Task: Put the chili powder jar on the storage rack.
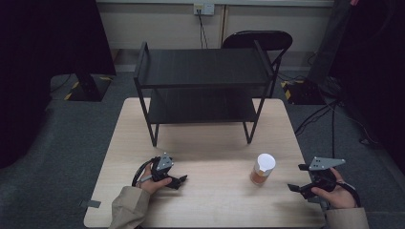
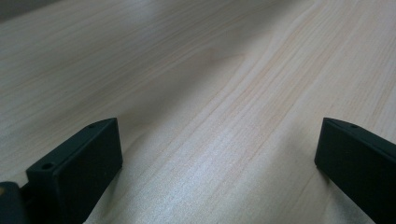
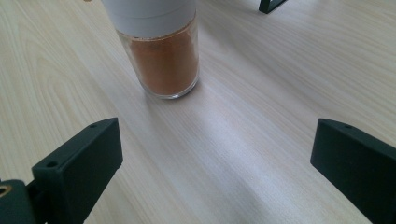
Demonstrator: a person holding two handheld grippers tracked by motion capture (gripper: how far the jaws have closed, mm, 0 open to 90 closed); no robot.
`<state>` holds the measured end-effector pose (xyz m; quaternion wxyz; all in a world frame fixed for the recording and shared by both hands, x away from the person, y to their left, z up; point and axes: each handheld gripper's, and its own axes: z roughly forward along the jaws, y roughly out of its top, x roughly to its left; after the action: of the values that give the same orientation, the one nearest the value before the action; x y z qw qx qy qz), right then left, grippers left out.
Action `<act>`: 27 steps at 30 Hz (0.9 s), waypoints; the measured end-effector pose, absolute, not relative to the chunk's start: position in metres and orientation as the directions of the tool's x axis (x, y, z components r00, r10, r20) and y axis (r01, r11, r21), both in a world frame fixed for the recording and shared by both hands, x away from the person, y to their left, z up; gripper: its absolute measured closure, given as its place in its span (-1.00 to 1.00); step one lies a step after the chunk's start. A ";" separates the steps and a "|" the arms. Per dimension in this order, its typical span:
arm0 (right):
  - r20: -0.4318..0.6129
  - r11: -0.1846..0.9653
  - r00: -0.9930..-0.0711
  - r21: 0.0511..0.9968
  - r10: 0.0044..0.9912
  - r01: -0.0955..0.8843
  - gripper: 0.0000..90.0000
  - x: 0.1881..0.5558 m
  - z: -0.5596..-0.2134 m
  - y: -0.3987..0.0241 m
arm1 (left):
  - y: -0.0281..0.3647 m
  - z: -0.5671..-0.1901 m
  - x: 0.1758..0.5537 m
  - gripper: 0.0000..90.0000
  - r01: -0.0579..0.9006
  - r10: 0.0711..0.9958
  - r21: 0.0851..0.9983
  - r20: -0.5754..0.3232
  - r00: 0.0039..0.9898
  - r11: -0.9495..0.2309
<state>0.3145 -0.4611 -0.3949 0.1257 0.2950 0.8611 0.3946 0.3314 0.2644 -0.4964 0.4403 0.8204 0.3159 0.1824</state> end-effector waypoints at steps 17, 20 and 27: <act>0.022 0.507 -0.793 0.758 0.609 0.410 -0.98 0.312 -0.397 -0.461 | 0.264 -0.496 0.332 -1.00 0.360 0.679 0.838 0.017 0.734 -0.410; 0.024 0.511 -0.800 0.757 0.600 0.406 -0.98 0.313 -0.397 -0.458 | 0.264 -0.497 0.332 -1.00 0.360 0.679 0.838 0.017 0.734 -0.410; 0.020 0.526 -0.812 0.752 0.583 0.396 -0.98 0.317 -0.397 -0.450 | 0.264 -0.497 0.332 -1.00 0.360 0.679 0.838 0.017 0.734 -0.410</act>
<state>0.3168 -0.4504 -0.3970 0.1178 0.2828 0.8656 0.3962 0.3322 0.2639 -0.4965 0.4411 0.8199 0.3169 0.1811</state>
